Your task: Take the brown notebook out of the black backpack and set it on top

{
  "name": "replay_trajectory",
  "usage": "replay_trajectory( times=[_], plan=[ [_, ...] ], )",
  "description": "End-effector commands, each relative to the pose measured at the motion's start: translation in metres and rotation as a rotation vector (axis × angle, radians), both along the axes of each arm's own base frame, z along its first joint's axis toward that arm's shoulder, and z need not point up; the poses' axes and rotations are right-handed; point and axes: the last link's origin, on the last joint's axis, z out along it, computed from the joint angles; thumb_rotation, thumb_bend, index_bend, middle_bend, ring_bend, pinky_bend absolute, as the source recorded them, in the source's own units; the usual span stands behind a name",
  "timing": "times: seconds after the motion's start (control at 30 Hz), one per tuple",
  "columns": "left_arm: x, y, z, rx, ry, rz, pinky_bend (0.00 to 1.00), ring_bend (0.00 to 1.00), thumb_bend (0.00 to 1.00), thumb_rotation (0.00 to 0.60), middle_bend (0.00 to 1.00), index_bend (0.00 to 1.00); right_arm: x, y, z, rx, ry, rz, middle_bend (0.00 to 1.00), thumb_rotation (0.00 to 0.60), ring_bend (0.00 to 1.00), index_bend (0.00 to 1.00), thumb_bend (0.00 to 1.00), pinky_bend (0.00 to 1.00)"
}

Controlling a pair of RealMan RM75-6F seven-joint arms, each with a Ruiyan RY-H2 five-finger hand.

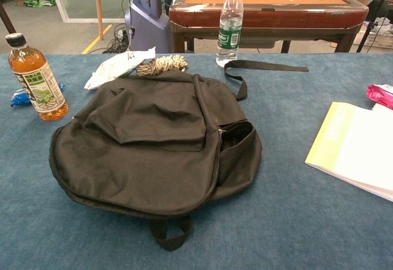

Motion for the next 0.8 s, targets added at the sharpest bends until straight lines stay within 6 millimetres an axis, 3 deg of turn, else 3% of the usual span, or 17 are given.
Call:
replay_trajectory(
  times=[0.03,0.4,0.8],
  plan=[
    [0.0,0.001,-0.002,-0.007,-0.001,0.003,0.05,0.0,0.34,0.6,0.0,0.19,0.0,-0.001,0.001,-0.003,0.001,0.003,0.26,0.6,0.17,0.25,0.27,0.31],
    [0.012,0.023,-0.018,-0.167,-0.036,-0.148,0.05,0.02,0.34,0.6,0.0,0.21,0.022,-0.013,0.031,-0.094,0.044,0.066,0.26,0.6,0.17,0.25,0.27,0.31],
    [0.034,0.057,-0.065,-0.446,-0.052,-0.34,0.05,0.02,0.34,0.6,0.0,0.22,0.033,-0.014,0.04,-0.113,0.055,0.051,0.26,0.6,0.17,0.25,0.27,0.31]
  ],
)
